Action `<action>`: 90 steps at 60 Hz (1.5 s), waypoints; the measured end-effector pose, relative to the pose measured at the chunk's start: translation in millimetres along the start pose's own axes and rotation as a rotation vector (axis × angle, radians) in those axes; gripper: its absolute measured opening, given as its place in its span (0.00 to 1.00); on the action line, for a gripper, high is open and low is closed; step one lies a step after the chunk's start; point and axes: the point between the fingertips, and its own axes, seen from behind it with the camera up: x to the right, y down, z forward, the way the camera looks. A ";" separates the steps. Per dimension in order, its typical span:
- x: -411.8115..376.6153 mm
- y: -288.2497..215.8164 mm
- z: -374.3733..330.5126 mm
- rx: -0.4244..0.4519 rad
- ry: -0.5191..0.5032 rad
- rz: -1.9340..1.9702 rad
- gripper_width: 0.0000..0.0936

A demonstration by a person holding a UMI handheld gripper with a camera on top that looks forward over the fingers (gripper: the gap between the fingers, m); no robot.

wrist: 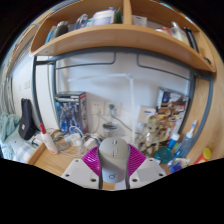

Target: Arrange mouse

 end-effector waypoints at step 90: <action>119.3 80.2 -116.6 -0.185 0.161 0.115 0.91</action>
